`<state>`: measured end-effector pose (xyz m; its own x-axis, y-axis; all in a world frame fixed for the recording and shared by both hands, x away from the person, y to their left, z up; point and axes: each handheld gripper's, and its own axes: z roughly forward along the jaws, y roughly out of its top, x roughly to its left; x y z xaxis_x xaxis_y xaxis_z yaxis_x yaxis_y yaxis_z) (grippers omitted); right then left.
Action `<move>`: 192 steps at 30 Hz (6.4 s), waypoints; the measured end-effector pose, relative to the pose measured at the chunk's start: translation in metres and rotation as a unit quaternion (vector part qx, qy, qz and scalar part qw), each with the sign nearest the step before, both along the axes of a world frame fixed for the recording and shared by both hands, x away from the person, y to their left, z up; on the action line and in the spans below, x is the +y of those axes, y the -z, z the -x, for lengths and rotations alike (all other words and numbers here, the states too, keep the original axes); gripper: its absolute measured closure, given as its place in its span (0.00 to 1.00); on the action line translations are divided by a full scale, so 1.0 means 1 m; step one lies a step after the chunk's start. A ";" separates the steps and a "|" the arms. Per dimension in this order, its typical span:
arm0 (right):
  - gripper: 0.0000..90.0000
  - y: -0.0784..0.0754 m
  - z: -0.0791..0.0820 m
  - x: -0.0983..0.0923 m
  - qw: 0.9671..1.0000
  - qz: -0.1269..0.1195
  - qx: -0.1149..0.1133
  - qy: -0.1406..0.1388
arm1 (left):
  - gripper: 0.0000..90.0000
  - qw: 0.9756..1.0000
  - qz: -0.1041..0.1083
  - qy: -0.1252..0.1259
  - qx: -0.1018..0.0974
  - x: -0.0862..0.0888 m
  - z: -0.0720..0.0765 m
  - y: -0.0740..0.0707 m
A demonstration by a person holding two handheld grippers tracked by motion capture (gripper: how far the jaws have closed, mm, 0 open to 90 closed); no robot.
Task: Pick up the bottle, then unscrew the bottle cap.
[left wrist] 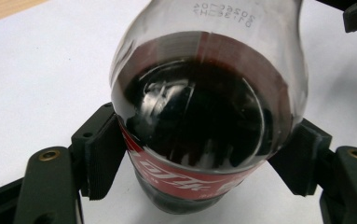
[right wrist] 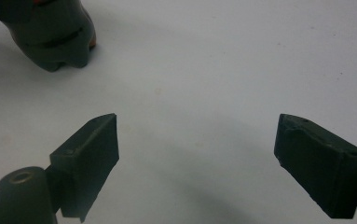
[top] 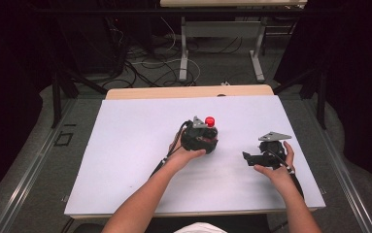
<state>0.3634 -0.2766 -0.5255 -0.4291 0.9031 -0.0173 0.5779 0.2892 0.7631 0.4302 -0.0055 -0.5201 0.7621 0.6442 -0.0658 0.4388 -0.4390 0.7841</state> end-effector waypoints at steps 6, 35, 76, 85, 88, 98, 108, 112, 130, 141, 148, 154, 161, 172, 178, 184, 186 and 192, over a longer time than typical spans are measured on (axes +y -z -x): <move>0.15 0.000 0.000 0.000 1.000 0.000 -0.003 -0.004 | 0.31 1.000 0.000 0.002 -0.003 0.000 0.000 0.000; 0.16 0.001 -0.001 0.000 1.000 0.003 -0.003 -0.007 | 0.33 1.000 -0.013 -0.017 -0.009 0.011 0.003 -0.012; 0.35 -0.059 0.010 0.083 0.987 -0.041 -0.050 -0.144 | 0.33 1.000 -0.017 0.016 -0.009 0.081 0.059 -0.045; 0.37 -0.089 0.002 0.121 0.978 -0.039 -0.063 -0.196 | 0.33 1.000 -0.014 0.009 -0.002 0.089 0.056 -0.043; 0.39 -0.098 0.000 0.129 0.976 -0.039 -0.059 -0.206 | 0.33 1.000 -0.013 0.006 0.000 0.090 0.057 -0.043; 0.47 -0.112 -0.003 0.142 0.970 -0.051 -0.049 -0.234 | 0.33 1.000 -0.010 0.007 0.002 0.089 0.057 -0.041; 0.54 -0.115 0.000 0.148 0.967 -0.060 -0.040 -0.243 | 0.33 0.999 -0.022 0.025 0.012 0.081 0.060 -0.035; 0.58 -0.114 0.003 0.153 0.967 -0.055 -0.039 -0.246 | 0.33 0.999 -0.018 0.026 0.008 0.076 0.062 -0.031; 0.66 -0.107 0.003 0.170 0.971 -0.059 -0.037 -0.229 | 0.33 0.998 -0.019 0.053 0.011 0.063 0.072 -0.031; 0.68 -0.105 0.001 0.171 0.970 -0.060 -0.030 -0.235 | 0.33 0.998 -0.021 0.066 0.005 0.060 0.075 -0.034; 0.68 -0.106 -0.006 0.168 0.960 -0.069 -0.021 -0.272 | 0.33 0.998 -0.020 0.066 0.008 0.060 0.075 -0.035; 0.68 -0.107 -0.013 0.163 0.944 -0.063 -0.011 -0.322 | 0.33 0.997 -0.018 0.074 0.015 0.060 0.076 -0.035; 0.68 -0.112 -0.024 0.156 0.905 -0.044 -0.006 -0.423 | 0.33 0.995 -0.019 0.094 0.008 0.058 0.078 -0.036; 0.50 -0.113 -0.009 0.162 0.942 -0.030 -0.035 -0.332 | 0.33 0.998 -0.015 0.068 0.009 0.063 0.073 -0.038; 0.56 -0.112 0.000 0.164 0.960 -0.038 -0.039 -0.273 | 0.33 0.999 -0.008 0.048 0.017 0.065 0.072 -0.039; 0.62 -0.110 0.002 0.170 0.967 -0.055 -0.034 -0.248 | 0.33 0.998 -0.015 0.054 0.014 0.065 0.073 -0.038; 0.67 -0.110 0.002 0.170 0.968 -0.055 -0.035 -0.241 | 0.33 0.998 -0.016 0.057 0.015 0.065 0.073 -0.039; 0.68 -0.112 -0.003 0.164 0.958 -0.064 -0.024 -0.278 | 0.33 0.998 -0.009 0.061 0.015 0.063 0.074 -0.039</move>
